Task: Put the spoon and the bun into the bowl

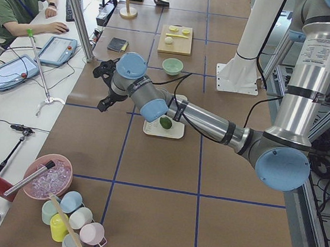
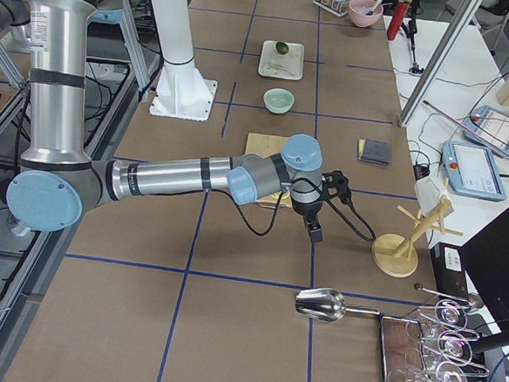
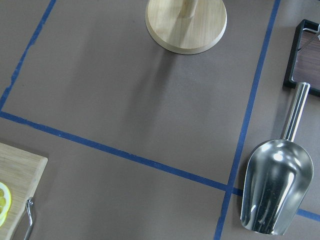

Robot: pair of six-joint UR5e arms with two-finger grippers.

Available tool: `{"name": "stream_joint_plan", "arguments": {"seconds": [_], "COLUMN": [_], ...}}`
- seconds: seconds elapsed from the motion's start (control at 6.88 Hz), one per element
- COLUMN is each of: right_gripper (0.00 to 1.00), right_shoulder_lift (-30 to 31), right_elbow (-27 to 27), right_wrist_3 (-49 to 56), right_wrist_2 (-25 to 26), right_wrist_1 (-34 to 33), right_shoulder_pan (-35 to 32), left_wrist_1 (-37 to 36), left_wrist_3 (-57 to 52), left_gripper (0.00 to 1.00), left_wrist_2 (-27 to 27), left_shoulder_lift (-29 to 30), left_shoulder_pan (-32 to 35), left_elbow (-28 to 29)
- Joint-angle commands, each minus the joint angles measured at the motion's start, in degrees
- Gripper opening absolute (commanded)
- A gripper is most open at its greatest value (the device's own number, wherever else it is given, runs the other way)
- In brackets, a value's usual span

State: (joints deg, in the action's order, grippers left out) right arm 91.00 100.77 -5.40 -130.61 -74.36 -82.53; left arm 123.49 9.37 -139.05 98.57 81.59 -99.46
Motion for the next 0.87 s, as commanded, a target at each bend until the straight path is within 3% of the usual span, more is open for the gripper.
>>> {"name": "stream_joint_plan", "arguments": {"seconds": [0.0, 0.15, 0.29, 0.58, 0.73], "right_gripper": [1.00, 1.00, 1.00, 1.00, 1.00], "right_shoulder_lift": [0.06, 0.06, 0.23, 0.58, 0.67], "right_elbow": [0.04, -0.14, -0.48, -0.49, -0.49], "right_wrist_3": [0.12, 0.13, 0.13, 0.13, 0.13], "right_wrist_2": [-0.08, -0.08, -0.17, -1.23, -1.23], "right_wrist_1": [0.01, 0.01, 0.01, 0.01, 0.01], "right_shoulder_pan": [-0.09, 0.00, 0.00, 0.00, 0.00], "left_wrist_1": [5.10, 5.09, 2.74, -9.88, -10.02], "left_wrist_3": [9.57, 16.75, 20.74, 24.26, 28.91], "left_gripper": [1.00, 1.00, 1.00, 1.00, 0.96], "left_wrist_2": [0.53, 4.63, 13.20, 24.30, 26.70], "left_shoulder_lift": [1.35, 2.75, 3.03, 9.24, 9.36], "left_shoulder_pan": [-12.34, -16.94, -23.17, -33.28, -37.78], "left_elbow": [-1.97, -2.32, -3.62, -3.64, -2.85]}}
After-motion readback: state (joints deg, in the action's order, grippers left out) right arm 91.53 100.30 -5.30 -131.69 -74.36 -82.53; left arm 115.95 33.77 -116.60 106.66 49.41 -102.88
